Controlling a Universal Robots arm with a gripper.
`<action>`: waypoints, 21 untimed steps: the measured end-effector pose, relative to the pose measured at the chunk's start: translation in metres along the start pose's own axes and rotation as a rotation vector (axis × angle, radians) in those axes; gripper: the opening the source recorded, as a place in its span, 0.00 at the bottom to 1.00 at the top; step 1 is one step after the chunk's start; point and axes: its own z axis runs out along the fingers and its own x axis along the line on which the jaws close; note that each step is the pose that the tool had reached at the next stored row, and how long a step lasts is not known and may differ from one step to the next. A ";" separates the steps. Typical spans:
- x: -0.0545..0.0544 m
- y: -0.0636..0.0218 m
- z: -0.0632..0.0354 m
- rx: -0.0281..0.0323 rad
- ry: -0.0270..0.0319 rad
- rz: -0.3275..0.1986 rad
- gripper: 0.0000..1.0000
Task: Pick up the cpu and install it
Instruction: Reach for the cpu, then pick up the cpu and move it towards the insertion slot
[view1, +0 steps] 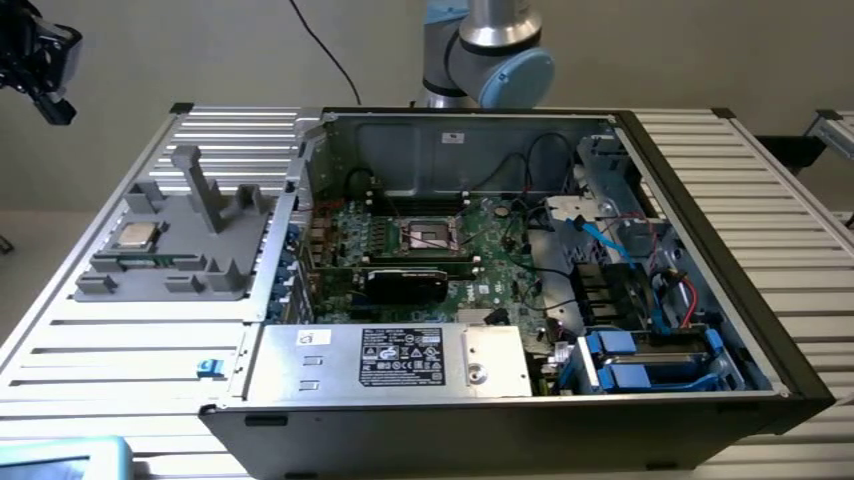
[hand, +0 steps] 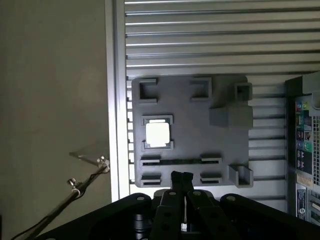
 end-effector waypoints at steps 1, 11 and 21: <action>0.003 0.0019 0.0001 0.0000 0.0001 -0.001 0.11; 0.026 0.0197 0.0011 -0.0003 0.0009 -0.015 0.11; 0.027 0.0202 0.0012 -0.0003 0.0015 -0.018 0.11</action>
